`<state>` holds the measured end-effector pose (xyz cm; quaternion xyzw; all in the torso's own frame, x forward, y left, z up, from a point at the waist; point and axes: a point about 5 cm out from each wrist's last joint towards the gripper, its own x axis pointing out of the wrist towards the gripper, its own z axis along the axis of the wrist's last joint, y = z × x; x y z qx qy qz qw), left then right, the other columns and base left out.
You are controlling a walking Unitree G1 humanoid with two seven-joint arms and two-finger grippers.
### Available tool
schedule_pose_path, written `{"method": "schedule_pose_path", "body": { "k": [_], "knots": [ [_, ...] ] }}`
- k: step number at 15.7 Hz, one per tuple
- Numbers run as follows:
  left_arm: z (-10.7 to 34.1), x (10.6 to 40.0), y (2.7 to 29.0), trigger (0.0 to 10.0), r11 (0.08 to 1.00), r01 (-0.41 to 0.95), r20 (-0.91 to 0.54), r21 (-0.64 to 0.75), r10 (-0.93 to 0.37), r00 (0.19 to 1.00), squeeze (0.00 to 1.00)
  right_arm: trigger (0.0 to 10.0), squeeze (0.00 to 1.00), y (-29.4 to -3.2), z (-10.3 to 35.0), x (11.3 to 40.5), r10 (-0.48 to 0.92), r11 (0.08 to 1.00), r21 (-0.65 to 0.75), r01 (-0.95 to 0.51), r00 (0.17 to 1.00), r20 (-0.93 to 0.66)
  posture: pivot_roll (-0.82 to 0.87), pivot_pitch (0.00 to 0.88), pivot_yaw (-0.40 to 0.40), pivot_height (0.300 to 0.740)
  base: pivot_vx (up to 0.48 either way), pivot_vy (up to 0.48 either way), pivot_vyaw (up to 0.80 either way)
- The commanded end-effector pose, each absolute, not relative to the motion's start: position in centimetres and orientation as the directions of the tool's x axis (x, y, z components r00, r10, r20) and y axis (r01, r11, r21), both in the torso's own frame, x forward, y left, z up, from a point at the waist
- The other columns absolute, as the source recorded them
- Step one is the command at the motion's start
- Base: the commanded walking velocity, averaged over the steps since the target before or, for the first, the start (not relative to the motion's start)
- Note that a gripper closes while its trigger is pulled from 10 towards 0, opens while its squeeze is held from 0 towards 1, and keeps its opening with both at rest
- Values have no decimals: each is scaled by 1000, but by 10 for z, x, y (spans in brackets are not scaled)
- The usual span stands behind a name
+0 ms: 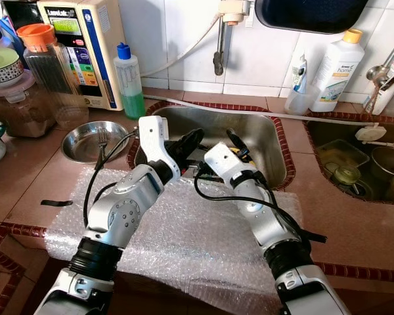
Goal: Kitchen organization
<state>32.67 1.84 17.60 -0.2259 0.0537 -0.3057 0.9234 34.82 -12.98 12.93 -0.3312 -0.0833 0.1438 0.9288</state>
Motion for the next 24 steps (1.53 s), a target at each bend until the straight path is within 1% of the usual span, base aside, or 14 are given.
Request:
{"method": "schedule_pose_path", "body": {
  "k": [1, 5, 10, 11, 12, 16, 21, 23, 24],
  "knots": [
    [187, 318, -6, 10000, 641, 590, 85, -490, -639, 765, 0, 0, 0, -133, 133, 349, 328, 742, -637, -209, 942, 72, -48, 0, 6, 740, 0, 0, 0],
    [186, 318, -4, 10000, 645, 590, 78, -486, -640, 764, 0, 0, 0, -143, 132, 349, 314, 742, -640, -198, 947, 72, -46, 0, 11, 740, 0, 0, 0],
    [185, 317, -4, 10000, 644, 592, 76, -484, -643, 762, 0, 0, 0, -143, 132, 349, 312, 743, -640, -195, 947, 73, -45, 0, 12, 740, 0, 0, 0],
    [185, 316, -5, 10000, 634, 598, 81, -491, -650, 755, 1000, 0, 0, -143, 132, 349, 306, 743, -643, -187, 949, 78, -44, 0, 14, 740, 0, 0, 0],
    [185, 314, -6, 10000, 617, 605, 90, -503, -659, 747, 1000, 0, 0, -145, 133, 350, 293, 743, -647, -171, 952, 85, -43, 0, 14, 740, 0, 0, 0],
    [185, 313, -2, 10000, 618, 610, 93, -496, -661, 745, 1000, 0, 0, -151, 137, 355, 274, 736, -659, -154, 958, 83, -33, 0, 17, 740, 0, 0, 0],
    [181, 310, 18, 10000, 657, 604, 88, -452, -640, 763, 1000, 0, 0, -158, 139, 363, 258, 719, -680, -145, 964, 68, -8, 1, 18, 740, 0, 0, 0],
    [176, 307, 32, 10000, 688, 596, 70, -415, -629, 774, 1000, 0, 0, -160, 137, 366, 253, 707, -691, -151, 966, 48, 8, 5, 23, 740, 0, 0, 0],
    [175, 307, 35, 10000, 694, 594, 63, -406, -628, 776, 1000, 0, 0, -161, 136, 368, 250, 705, -693, -154, 967, 40, 12, 7, 24, 740, 0, 0, 0]
  ]
}}
